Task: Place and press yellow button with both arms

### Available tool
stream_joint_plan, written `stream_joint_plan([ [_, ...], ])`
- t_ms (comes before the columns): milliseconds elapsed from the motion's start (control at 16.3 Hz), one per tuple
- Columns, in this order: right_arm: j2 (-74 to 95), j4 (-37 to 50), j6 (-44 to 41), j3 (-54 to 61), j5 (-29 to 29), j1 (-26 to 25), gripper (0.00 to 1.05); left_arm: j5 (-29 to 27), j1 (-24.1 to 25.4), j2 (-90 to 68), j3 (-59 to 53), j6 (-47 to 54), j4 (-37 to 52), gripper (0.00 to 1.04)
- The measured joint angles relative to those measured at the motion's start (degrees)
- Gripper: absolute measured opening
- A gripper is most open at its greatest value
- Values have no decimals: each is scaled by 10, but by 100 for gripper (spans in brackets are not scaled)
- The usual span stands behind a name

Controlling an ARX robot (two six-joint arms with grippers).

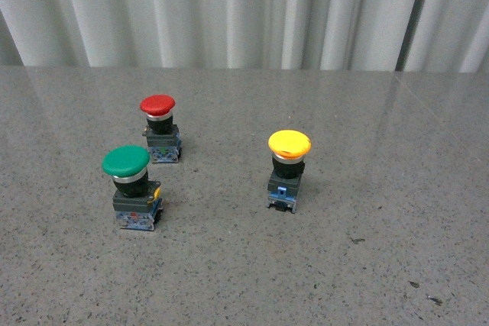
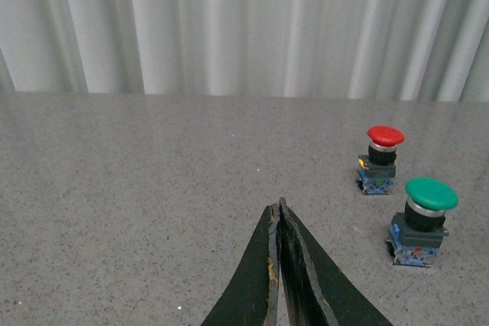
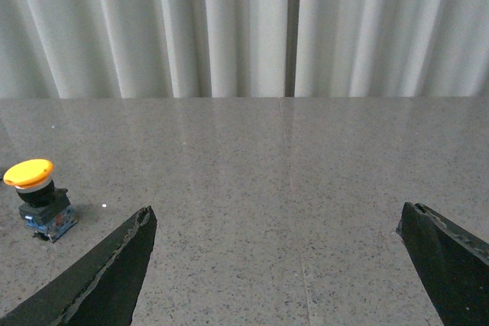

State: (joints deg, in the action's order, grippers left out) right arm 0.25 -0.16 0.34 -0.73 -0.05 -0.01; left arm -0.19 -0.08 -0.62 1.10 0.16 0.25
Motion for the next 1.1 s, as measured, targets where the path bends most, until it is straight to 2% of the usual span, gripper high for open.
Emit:
stream_joint_plan([
  [306,0,-1,0,0,0,0,98,2,1,0,-3,-1,-5,3],
  [735,0,-1,0,0,0,0,98,2,1,0,-3,-1,-5,81],
  [796,24,27,10,-2,12,10,98,2,1,0,-2,-1,-5,92],
  [857,106,97,16,-19,17,32,98,2,1,0,-3,0,-5,100],
  [1041,389,330,11,-143,16,103,98,1,1,0,-3,-1,-5,98],
  [1102,471,370,11,-188,10,121,98,2,1,0,-2,-1,-5,98],
])
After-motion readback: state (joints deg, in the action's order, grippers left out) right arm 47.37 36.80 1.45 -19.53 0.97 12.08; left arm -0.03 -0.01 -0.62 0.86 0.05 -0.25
